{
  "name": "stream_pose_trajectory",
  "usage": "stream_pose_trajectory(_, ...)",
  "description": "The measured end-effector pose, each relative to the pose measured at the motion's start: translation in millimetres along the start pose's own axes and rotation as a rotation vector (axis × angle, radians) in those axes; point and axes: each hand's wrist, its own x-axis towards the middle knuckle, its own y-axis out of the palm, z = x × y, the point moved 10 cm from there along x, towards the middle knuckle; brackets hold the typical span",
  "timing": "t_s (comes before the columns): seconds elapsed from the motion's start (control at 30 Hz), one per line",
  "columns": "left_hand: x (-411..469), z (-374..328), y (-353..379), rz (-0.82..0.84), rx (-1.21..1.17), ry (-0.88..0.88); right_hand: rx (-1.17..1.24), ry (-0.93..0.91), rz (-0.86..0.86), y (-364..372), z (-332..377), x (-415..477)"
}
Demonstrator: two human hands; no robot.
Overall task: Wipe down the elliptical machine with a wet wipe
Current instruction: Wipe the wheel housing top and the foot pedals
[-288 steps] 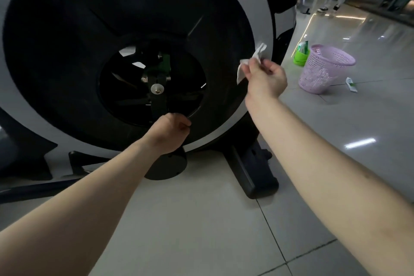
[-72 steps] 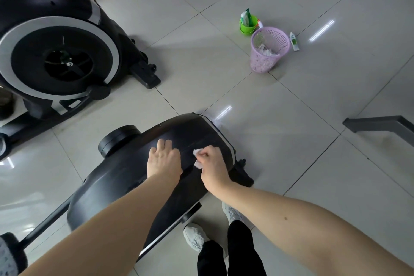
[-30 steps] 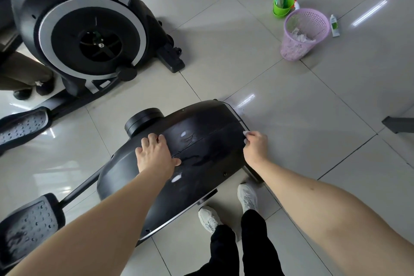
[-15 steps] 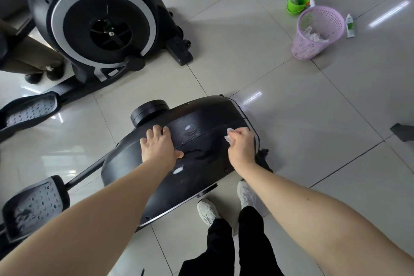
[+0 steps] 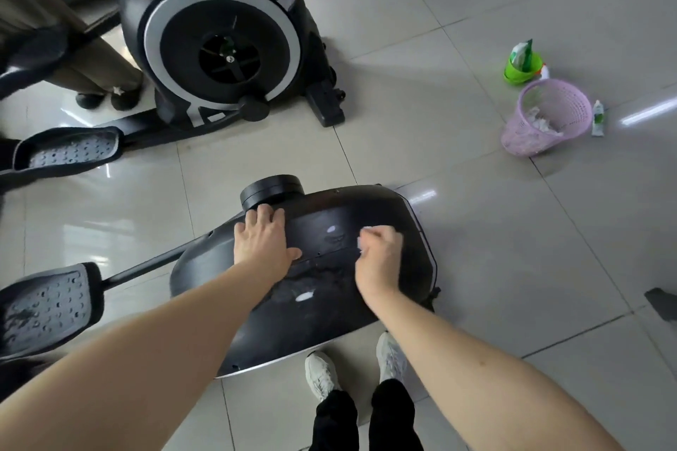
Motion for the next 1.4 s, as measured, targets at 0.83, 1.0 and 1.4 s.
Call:
stream_pose_trajectory(0.83, 11.4, 16.2, 18.7, 0.127, -0.093, -0.066, -0.031, -0.262, 0.242, 32.7, 83.0, 3.8)
stream_pose_trajectory(1.0, 10.4, 16.5, 18.5, 0.114, -0.097, -0.061, 0.043, -0.028, 0.164, 11.5, 47.1, 51.2)
stream_pose_trajectory(1.4, 10.9, 18.6, 21.7, 0.099, -0.129, -0.055, 0.007, 0.022, 0.097, 7.5, 34.1, 63.0)
